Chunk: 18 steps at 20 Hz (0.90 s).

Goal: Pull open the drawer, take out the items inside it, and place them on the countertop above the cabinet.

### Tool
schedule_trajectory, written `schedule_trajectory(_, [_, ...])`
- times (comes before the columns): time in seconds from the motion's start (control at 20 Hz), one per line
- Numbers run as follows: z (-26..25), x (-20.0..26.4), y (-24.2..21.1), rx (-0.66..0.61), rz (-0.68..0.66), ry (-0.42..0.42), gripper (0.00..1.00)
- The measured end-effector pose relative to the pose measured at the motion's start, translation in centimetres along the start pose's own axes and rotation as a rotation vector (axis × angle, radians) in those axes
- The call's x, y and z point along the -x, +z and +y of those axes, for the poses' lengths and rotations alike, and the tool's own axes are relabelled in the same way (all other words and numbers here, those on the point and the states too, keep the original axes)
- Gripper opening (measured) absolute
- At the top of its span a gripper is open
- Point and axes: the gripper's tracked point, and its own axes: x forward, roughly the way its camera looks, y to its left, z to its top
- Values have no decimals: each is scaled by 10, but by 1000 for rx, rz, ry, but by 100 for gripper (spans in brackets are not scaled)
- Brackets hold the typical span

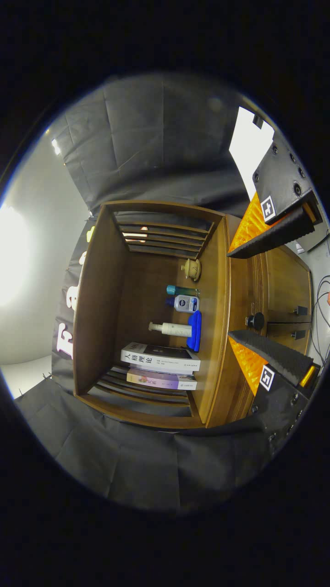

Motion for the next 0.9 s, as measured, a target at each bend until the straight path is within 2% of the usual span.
schedule_trajectory(0.4, [18, -62, -47, -6, 90, 51, 97])
schedule_trajectory(0.9, [51, -103, -123, 20, 238, 125, 98])
